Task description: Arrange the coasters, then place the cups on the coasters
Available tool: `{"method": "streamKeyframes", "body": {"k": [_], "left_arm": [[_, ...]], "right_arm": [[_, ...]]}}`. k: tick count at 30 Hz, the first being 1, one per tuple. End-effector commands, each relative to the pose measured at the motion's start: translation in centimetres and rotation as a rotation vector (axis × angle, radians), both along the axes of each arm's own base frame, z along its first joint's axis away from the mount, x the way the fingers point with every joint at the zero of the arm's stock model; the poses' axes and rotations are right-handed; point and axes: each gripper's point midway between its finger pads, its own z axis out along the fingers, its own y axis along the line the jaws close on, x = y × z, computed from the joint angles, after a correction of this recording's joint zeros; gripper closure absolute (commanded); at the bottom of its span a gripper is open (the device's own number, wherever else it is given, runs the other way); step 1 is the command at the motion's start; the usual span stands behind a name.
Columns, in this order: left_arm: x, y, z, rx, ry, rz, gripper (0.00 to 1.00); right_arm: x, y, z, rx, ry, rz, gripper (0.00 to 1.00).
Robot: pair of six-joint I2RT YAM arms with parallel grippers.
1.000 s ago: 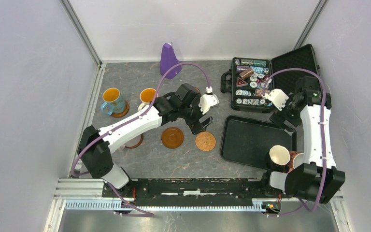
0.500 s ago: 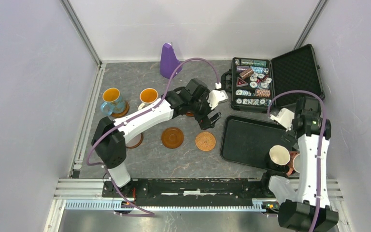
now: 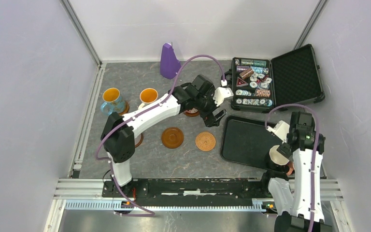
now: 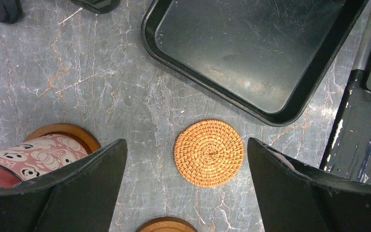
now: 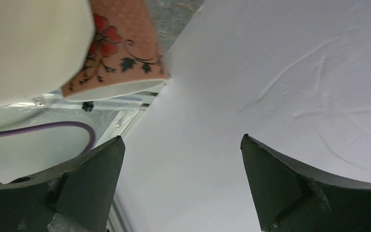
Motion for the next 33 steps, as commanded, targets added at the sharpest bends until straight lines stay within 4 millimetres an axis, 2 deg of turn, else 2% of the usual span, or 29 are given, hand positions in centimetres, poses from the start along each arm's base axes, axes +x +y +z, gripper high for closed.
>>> {"method": "streamKeyframes", "body": {"k": [1,11,22,33], "left_arm": [[0.2,-1.3,1.8,-0.041,-0.027,-0.059,0.00],[0.1,-1.7,2.2,-0.053,-0.009,-0.051,0.00],[0.4,-1.3,2.0,-0.037,-0.021,-0.038,0.00],[0.5,-0.9,1.5,-0.018,-0.024,-0.024,0.00]], "right_arm": [[-1.1,0.8,-2.4,0.050,0.027,-0.026,0.02],[-0.5,0.9,-3.1,0.081,0.040,-0.057,0.02],[2.6,0.5,-2.5,0.092,-0.017,-0.058,0.02],[4.8,0.3,-2.7,0.109,-0.040,-0.038,0.02]]}}
